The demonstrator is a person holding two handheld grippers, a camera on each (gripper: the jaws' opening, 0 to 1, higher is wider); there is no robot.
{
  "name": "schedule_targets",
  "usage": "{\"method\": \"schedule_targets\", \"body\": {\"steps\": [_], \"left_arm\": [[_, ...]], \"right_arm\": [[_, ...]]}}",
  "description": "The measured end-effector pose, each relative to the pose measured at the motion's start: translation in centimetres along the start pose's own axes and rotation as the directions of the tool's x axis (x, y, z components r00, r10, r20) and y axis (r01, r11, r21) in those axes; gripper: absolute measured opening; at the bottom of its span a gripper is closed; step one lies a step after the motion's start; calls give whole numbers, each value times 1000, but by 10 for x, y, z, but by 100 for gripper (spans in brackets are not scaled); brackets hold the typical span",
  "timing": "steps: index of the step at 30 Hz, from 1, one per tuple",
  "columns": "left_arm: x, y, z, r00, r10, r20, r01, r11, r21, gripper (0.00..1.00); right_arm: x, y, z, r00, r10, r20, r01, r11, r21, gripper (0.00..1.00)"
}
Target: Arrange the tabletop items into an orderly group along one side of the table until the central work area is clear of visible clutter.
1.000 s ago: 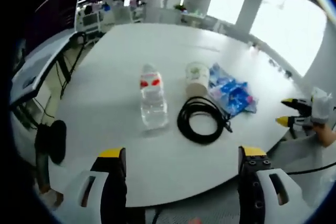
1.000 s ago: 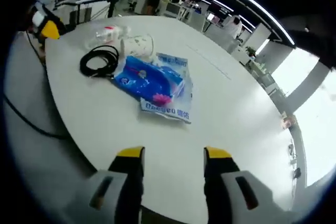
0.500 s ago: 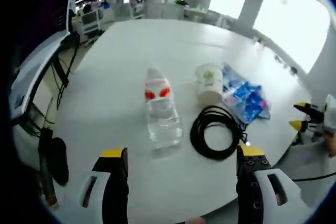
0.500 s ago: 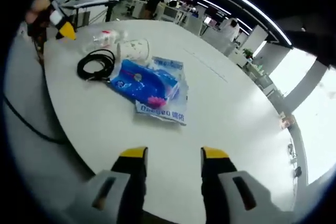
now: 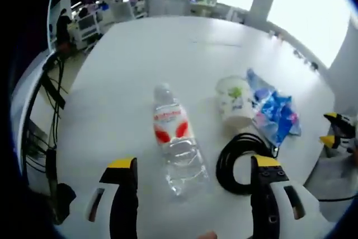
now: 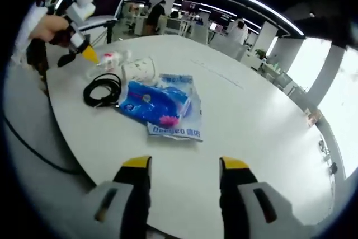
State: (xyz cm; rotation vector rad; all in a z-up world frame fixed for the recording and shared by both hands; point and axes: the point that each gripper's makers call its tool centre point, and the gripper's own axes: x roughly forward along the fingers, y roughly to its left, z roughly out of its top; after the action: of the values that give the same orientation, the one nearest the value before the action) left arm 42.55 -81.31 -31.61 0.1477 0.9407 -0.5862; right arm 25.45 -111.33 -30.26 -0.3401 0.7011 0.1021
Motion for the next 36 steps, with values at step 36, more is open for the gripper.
{"method": "schedule_targets", "body": {"steps": [36], "left_arm": [[51, 13, 10, 987, 12, -160, -12, 1000, -3, 69]], "right_arm": [[1, 14, 14, 992, 86, 91, -100, 982, 158, 51]]}}
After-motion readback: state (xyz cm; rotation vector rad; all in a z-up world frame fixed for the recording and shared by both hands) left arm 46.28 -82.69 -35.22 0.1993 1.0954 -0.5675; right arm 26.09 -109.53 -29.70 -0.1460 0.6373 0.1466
